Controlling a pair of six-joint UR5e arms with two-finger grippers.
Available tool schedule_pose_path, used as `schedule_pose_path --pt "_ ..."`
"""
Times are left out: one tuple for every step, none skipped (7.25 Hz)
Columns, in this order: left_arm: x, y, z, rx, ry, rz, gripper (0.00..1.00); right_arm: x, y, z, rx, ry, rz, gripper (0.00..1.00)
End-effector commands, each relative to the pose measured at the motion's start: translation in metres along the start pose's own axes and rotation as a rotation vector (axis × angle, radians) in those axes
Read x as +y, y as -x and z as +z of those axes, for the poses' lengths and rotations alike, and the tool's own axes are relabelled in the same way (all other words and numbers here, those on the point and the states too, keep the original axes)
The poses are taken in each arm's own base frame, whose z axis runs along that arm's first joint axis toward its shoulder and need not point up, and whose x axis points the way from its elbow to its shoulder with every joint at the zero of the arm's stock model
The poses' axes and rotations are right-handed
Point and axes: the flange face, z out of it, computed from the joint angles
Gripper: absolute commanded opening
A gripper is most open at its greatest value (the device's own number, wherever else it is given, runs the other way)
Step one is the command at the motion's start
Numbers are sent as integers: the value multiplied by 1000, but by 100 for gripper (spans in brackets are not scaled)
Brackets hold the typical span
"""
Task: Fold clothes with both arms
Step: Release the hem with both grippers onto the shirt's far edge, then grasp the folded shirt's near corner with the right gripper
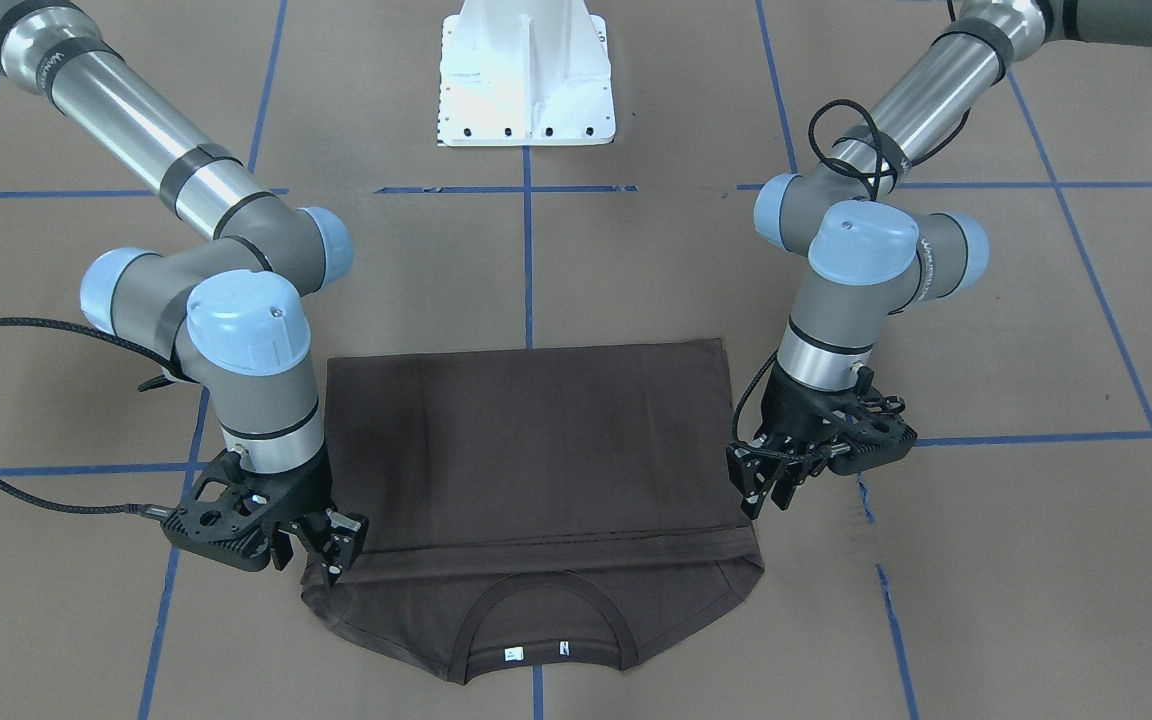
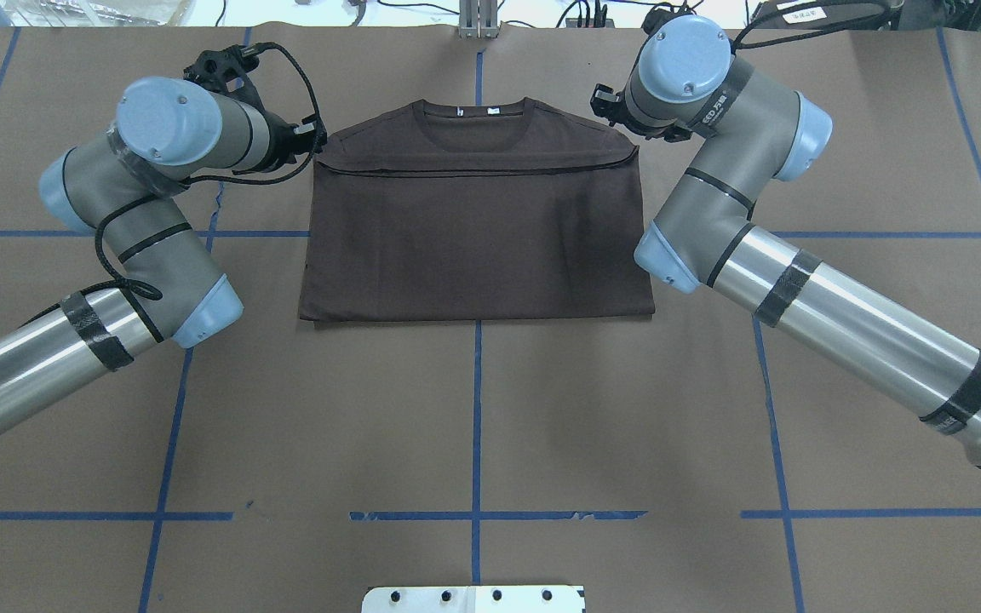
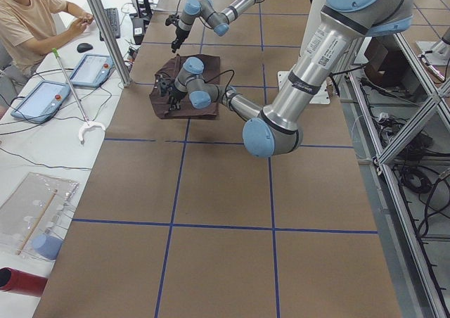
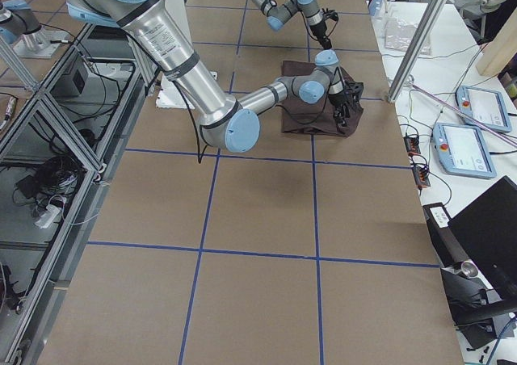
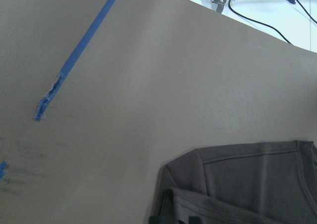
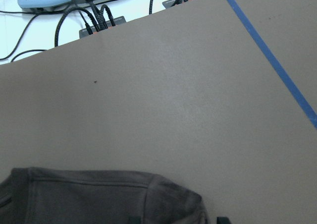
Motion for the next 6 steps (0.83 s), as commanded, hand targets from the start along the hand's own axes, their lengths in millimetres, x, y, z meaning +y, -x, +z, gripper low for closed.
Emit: schedule_pose_path --pt "0 4 -3 19 -1 4 47 45 -42 -27 -65 96 29 75" --pt "1 14 -2 37 -4 16 47 101 -84 -44 -79 143 36 75" --pt "3 24 0 34 -4 24 47 124 -102 -53 -82 166 39 79" --pt "3 24 0 34 -2 27 47 157 -103 -43 -60 197 66 80" --pt "5 25 1 33 -1 28 47 174 -100 -40 -56 169 58 80" --pt "4 22 0 37 -1 28 47 183 -106 -34 -38 170 73 80"
